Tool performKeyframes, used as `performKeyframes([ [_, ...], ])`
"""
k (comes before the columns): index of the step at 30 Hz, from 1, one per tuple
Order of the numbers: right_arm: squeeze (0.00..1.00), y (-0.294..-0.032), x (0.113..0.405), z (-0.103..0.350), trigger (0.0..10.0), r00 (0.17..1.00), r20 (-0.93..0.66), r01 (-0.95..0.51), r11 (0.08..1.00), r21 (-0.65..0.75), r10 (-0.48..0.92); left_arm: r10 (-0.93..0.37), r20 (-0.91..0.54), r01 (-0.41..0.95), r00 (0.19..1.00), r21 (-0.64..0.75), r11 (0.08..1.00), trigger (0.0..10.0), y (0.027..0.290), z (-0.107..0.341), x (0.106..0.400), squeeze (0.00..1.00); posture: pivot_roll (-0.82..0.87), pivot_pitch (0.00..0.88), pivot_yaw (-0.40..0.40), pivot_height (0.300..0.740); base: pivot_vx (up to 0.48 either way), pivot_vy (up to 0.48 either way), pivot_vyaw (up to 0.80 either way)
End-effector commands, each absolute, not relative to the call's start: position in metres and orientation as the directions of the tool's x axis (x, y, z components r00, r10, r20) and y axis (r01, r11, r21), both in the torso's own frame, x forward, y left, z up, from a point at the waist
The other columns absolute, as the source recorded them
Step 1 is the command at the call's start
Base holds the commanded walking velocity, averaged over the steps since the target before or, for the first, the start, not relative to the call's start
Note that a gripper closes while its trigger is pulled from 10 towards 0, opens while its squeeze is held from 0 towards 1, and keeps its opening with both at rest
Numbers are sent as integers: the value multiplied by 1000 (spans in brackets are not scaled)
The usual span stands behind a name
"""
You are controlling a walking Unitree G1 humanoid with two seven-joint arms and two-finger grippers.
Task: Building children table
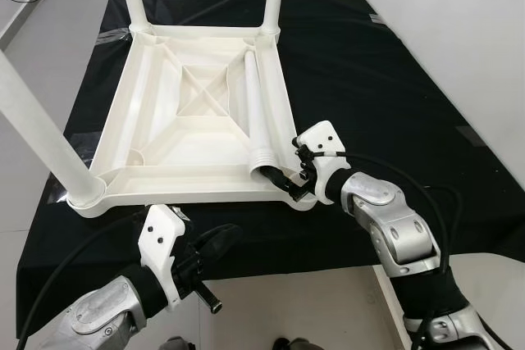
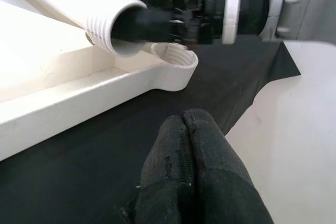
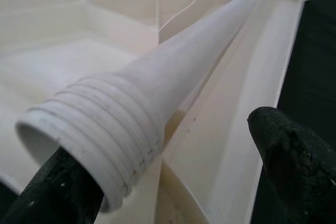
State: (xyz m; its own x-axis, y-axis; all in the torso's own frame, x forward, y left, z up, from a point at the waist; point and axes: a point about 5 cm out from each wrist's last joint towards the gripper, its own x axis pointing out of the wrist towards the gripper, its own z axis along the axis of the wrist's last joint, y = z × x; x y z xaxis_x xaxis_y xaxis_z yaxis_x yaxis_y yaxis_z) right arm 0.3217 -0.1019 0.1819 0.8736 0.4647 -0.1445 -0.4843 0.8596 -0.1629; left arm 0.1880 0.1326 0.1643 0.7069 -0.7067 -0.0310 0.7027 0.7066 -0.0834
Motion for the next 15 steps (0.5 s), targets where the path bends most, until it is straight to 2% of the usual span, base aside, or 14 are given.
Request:
performKeyframes([
  [1, 0, -108, 320, 184, 10000, 920, -121, -390, 905, -168, 374, -705, -46, 699, 708, -97, 709, 10000, 133, 159, 188, 0, 48, 153, -58, 740, 0, 0, 0],
  [2, 0, -108, 320, 184, 10000, 920, -121, -390, 905, -168, 374, -705, -46, 699, 708, -97, 709, 10000, 133, 159, 188, 0, 48, 153, -58, 740, 0, 0, 0],
  [6, 0, -116, 321, 182, 10000, 974, -90, -220, 953, -209, 206, -705, -45, 699, 708, -97, 708, 10000, 132, 159, 188, 0, 52, 149, -64, 740, 0, 0, 0],
  [7, 0, -120, 321, 182, 5843, 985, -74, -172, 959, -224, 159, -705, -44, 699, 708, -98, 708, 10000, 131, 159, 188, 0, 52, 149, -65, 740, 0, 0, 0],
  [8, 0, -120, 321, 182, 5843, 985, -74, -172, 959, -224, 159, -705, -44, 699, 708, -98, 708, 10000, 131, 159, 188, 0, 52, 149, -65, 740, 0, 0, 0],
  [9, 0, -123, 322, 183, 4196, 990, -57, -138, 962, -234, 128, -704, -43, 698, 709, -99, 709, 10000, 131, 159, 188, 0, 52, 149, -65, 740, 0, 0, 0],
  [10, 0, -124, 322, 185, 0, 993, -40, -119, 965, -235, 112, -704, -42, 698, 709, -99, 709, 10000, 131, 159, 188, 0, 51, 146, -66, 740, 0, 0, 0],
  [15, 0, -123, 322, 189, 0, 995, -7, -101, 970, -219, 102, -705, -42, 699, 708, -99, 708, 10000, 131, 159, 188, 0, 51, 144, -66, 740, 0, 0, 0],
])
